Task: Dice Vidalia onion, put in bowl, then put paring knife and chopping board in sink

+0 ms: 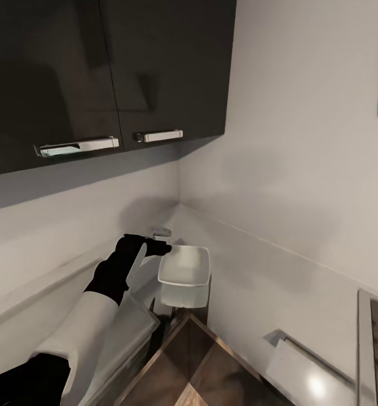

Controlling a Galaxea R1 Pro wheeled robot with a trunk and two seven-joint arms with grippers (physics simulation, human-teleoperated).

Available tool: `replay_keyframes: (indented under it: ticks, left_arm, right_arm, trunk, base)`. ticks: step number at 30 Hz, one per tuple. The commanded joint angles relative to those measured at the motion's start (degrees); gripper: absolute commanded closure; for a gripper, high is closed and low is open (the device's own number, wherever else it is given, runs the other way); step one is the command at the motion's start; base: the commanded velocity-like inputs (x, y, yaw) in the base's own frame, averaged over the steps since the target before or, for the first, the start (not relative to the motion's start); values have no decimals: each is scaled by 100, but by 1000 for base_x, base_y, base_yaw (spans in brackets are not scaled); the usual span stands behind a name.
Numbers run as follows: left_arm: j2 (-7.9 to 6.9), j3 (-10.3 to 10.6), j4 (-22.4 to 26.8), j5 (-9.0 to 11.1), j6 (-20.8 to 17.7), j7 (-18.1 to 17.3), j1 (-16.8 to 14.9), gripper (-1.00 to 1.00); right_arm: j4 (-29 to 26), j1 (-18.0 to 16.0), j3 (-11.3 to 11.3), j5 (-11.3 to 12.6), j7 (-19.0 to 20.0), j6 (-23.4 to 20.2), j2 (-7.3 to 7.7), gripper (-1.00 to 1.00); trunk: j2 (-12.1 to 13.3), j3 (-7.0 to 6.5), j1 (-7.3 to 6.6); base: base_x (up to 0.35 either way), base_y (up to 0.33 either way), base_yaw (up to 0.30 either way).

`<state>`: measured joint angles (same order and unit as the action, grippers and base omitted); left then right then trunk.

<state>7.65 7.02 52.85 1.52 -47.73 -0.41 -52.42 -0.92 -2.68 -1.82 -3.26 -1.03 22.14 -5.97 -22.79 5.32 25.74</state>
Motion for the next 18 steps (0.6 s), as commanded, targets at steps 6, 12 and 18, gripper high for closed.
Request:
replay_keyframes:
  ticks: [6,12,18]
  left_arm:
    - [0,1,-21,14,-26,-3,-5,-100]
    - [0,1,-37,12,-20,-3,-5,-100]
    - [0,1,-148,9,116,-3,-5,-100]
  right_arm:
    - [4,-5,-21,-34,-11,18,-1,-100]
    - [4,-5,-21,-34,-11,18,-1,-100]
    - [6,-5,-21,-34,-11,18,-1,-100]
  trunk:
    - [-13,68,5]
    - [-13,123,5]
    - [-13,178,5]
  base:
    - [39,0,0]
    - [2,0,0]
    - [0,0,0]
